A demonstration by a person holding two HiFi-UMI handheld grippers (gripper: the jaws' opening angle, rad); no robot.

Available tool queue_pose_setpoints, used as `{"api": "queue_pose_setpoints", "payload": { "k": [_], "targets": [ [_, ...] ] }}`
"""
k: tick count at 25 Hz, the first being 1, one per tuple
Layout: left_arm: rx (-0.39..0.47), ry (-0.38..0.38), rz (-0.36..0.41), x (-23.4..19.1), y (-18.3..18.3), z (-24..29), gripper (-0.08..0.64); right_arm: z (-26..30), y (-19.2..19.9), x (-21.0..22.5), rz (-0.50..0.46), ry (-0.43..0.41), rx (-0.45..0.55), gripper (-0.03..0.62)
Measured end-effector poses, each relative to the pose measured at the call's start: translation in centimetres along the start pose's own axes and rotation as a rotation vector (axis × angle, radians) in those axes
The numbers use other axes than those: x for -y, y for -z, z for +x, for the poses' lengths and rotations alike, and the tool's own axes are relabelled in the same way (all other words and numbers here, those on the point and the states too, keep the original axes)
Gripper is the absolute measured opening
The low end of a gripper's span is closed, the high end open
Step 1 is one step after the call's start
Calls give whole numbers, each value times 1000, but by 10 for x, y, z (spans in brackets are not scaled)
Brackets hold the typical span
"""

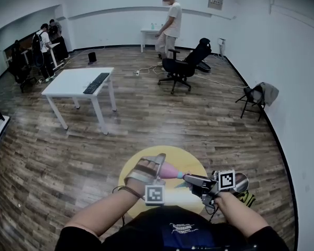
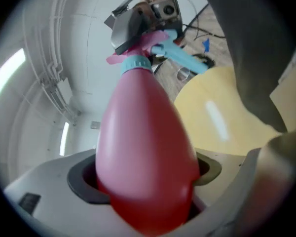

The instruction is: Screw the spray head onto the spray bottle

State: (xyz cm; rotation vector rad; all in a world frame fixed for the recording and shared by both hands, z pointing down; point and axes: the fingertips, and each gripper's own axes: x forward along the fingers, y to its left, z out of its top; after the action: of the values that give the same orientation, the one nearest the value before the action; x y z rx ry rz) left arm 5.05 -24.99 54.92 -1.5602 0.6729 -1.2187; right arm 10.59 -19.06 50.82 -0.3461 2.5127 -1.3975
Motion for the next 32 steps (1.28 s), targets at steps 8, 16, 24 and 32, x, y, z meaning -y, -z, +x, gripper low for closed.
{"api": "queue_pose_setpoints", "payload": {
  "k": [8, 16, 24, 32],
  "targets": [
    [80, 398, -153, 46, 16, -4, 483, -10, -22, -14, -397, 162, 70, 229],
    [224, 667, -109, 90, 7, -23, 483, 0, 75, -10, -1906, 231, -717, 357],
    [118, 638, -120, 100, -3, -9, 479, 20, 60, -11, -1278, 252, -532, 196],
    [-59, 536, -104, 97, 6, -1, 480, 9, 18, 27, -188, 284, -95, 206]
  ]
}}
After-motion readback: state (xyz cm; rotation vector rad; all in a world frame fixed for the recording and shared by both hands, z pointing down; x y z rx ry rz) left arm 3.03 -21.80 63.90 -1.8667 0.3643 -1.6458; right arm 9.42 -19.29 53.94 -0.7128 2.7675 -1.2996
